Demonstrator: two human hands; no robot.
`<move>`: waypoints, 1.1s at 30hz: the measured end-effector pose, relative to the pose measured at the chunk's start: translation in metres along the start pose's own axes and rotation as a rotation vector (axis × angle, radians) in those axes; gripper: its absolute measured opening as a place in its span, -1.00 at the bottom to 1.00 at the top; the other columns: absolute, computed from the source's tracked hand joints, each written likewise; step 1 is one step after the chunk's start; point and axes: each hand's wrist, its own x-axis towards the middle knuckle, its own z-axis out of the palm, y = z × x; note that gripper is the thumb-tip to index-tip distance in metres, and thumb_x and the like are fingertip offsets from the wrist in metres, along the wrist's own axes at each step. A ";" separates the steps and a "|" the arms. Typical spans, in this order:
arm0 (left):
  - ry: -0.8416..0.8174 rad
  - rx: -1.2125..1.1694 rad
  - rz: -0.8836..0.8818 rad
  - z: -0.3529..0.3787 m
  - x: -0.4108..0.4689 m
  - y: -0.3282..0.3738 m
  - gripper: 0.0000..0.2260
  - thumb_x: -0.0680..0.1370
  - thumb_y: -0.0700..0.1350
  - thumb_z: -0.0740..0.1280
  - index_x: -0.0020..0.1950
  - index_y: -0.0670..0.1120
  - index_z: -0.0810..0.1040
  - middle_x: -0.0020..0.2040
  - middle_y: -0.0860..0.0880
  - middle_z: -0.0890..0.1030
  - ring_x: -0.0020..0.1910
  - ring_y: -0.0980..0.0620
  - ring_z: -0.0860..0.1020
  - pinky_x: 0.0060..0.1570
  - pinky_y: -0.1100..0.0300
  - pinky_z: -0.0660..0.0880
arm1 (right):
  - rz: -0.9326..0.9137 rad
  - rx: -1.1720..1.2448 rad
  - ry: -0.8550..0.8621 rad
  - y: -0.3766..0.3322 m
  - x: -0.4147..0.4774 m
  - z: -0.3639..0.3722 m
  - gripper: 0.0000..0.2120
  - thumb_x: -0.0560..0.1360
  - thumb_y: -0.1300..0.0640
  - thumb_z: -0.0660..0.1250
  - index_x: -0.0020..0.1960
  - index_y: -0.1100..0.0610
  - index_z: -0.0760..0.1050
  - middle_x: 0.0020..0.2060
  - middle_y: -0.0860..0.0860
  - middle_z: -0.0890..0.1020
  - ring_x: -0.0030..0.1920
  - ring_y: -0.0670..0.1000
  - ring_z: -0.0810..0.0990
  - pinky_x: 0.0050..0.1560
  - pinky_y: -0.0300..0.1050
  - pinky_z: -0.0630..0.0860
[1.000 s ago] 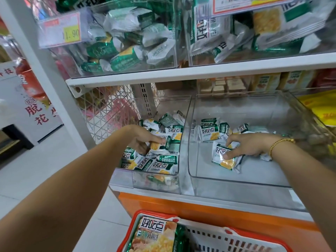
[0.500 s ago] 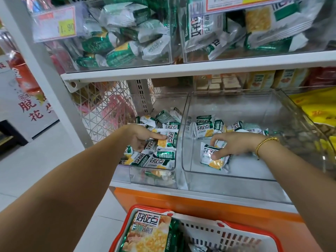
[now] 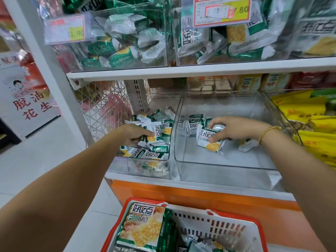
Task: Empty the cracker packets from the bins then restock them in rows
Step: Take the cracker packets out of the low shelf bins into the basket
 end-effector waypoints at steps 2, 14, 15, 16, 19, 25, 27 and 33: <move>0.040 -0.040 0.017 0.000 0.001 -0.004 -0.55 0.50 -0.05 0.42 0.30 -0.23 0.45 -0.41 -0.04 0.23 -0.47 0.04 0.19 0.20 0.14 0.44 | -0.038 0.093 0.098 -0.006 -0.012 -0.007 -0.67 0.40 -0.02 0.50 0.10 0.01 0.51 -0.18 -0.06 0.56 -0.32 -0.08 0.46 -0.41 -0.34 0.39; 0.171 0.021 0.057 0.026 -0.021 -0.002 -0.66 0.48 -0.11 0.45 -0.28 -0.17 0.31 -0.37 -0.06 0.31 -0.42 0.02 0.31 -0.44 0.21 0.32 | -0.076 0.549 0.207 0.005 -0.103 -0.012 -0.61 0.19 -0.12 0.50 -0.01 -0.05 0.58 -0.07 0.03 0.67 -0.13 0.00 0.62 -0.03 0.02 0.54; 0.180 0.004 0.061 0.026 -0.023 -0.002 -0.66 0.49 -0.12 0.44 -0.29 -0.17 0.29 -0.37 -0.06 0.30 -0.43 0.01 0.30 -0.44 0.20 0.32 | -0.083 0.600 0.206 0.005 -0.108 -0.009 -0.61 0.23 -0.08 0.49 0.02 -0.01 0.58 -0.07 0.03 0.66 -0.12 -0.01 0.61 -0.01 0.02 0.52; 0.190 -0.004 0.064 0.025 -0.022 -0.004 -0.65 0.49 -0.13 0.44 -0.29 -0.16 0.28 -0.38 -0.07 0.30 -0.44 0.00 0.30 -0.44 0.19 0.31 | -0.091 0.645 0.206 0.005 -0.114 -0.007 -0.61 0.25 -0.05 0.48 0.04 0.02 0.57 -0.07 0.03 0.67 -0.11 -0.01 0.60 0.02 0.05 0.51; 0.228 -0.079 0.070 0.014 -0.022 -0.009 -0.67 0.47 -0.11 0.45 -0.25 -0.15 0.30 -0.41 -0.05 0.28 -0.48 0.00 0.25 -0.54 0.23 0.29 | -0.131 0.762 0.208 -0.001 -0.129 0.000 -0.58 0.26 -0.02 0.46 0.09 0.05 0.56 -0.07 0.04 0.67 -0.05 0.06 0.58 0.07 0.10 0.45; 0.423 -0.422 0.371 -0.013 -0.079 -0.025 -0.80 0.45 -0.03 0.46 -0.08 -0.13 0.56 -0.30 -0.05 0.47 -0.41 0.05 0.41 -0.49 0.27 0.41 | -0.119 0.722 0.147 -0.007 -0.153 0.039 -0.55 0.24 -0.08 0.47 0.11 -0.04 0.54 0.05 -0.06 0.61 0.01 -0.03 0.59 0.07 -0.04 0.49; 0.391 -0.540 0.527 -0.007 -0.122 -0.043 -0.90 0.50 -0.04 0.41 -0.14 -0.03 0.53 -0.19 0.01 0.54 -0.25 0.12 0.53 -0.22 0.30 0.53 | -0.063 0.552 0.084 -0.002 -0.157 0.059 -0.59 0.24 -0.11 0.51 0.06 -0.10 0.55 0.14 -0.06 0.58 0.10 0.02 0.60 0.13 0.01 0.53; 0.025 -0.659 0.404 0.085 -0.198 -0.138 -0.84 0.37 -0.11 0.47 -0.41 -0.03 0.59 -0.44 0.11 0.51 -0.44 0.19 0.49 -0.39 0.36 0.46 | 0.011 0.236 -0.111 0.026 -0.148 0.144 -0.73 0.36 -0.10 0.51 -0.02 -0.11 0.52 0.07 -0.06 0.62 0.02 0.14 0.60 -0.08 0.02 0.51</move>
